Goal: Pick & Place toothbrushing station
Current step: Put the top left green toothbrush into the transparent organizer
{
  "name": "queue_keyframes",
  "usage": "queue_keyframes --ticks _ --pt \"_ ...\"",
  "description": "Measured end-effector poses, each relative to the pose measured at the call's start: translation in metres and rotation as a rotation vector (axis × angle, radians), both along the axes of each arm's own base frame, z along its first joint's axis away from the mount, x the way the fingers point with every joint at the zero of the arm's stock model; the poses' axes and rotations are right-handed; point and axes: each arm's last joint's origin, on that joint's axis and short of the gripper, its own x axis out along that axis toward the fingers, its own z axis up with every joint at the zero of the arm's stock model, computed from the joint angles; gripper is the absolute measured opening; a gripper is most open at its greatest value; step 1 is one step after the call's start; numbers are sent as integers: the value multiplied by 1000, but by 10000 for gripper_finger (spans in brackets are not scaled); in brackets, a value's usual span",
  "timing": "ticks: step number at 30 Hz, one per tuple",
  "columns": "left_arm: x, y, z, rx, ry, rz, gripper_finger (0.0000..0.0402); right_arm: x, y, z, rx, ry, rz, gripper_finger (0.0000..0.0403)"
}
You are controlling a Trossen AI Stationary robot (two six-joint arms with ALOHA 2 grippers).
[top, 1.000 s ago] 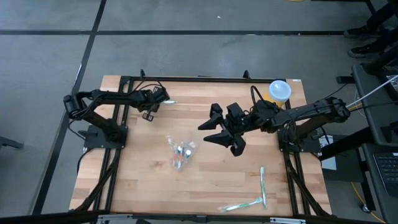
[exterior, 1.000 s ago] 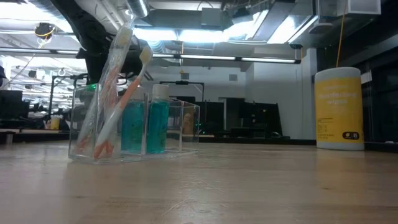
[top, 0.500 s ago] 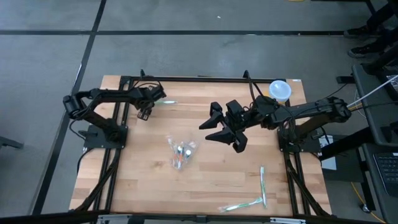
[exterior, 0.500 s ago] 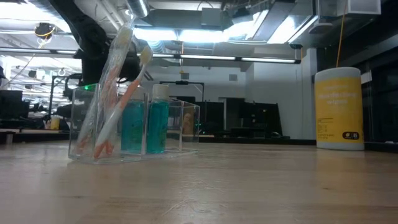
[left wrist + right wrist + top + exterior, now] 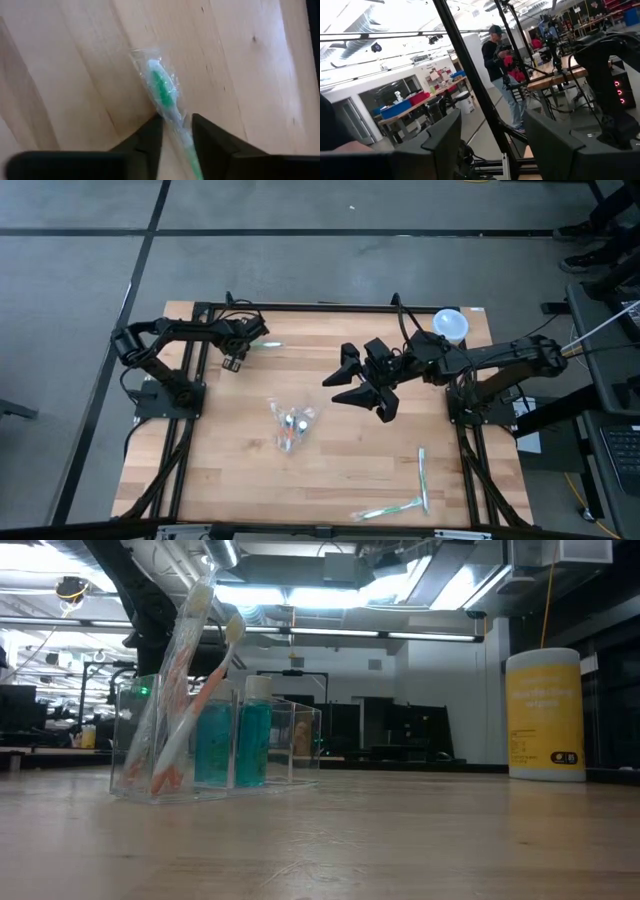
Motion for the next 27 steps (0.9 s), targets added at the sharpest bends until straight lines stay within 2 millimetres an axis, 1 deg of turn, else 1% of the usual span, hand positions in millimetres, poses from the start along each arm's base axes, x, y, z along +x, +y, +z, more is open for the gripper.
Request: queue_keyframes --ticks 4,5,9,12,14,16,18,19,20,22,24,25,27 --pt "1 0 2 36 23 -50 21 -2 0 2 -3 -2 -7 217" --pt "2 0 3 42 23 -67 12 -2 -1 2 -7 -6 -10 217" --pt "9 2 10 107 -3 -181 3 -7 -2 7 -34 -39 -29 217" --pt "17 2 26 234 -28 -282 3 -19 -6 18 -59 -92 -78 217" --pt "23 1 43 350 -35 -382 2 -29 -10 27 -75 -125 -125 217" --pt "27 -1 63 478 -39 -520 3 -41 -15 36 -89 -146 -189 217" --pt "30 -7 88 634 -23 -698 2 -55 -19 43 -110 -134 -268 217" --pt "33 -12 103 736 -1 -821 2 -61 -21 44 -123 -115 -311 217" --pt "36 -20 119 857 8 -954 2 -67 -23 44 -137 -85 -351 217" --pt "38 -42 149 1104 -17 -1200 2 -75 -26 43 -160 -23 -409 217" --pt "35 -67 175 1321 -103 -1356 2 -81 -27 40 -174 34 -433 217" --pt "33 -79 185 1392 -143 -1414 2 -82 -28 39 -178 48 -430 217" --pt "29 -101 198 1444 -199 -1548 2 -82 -27 37 -186 67 -393 217"
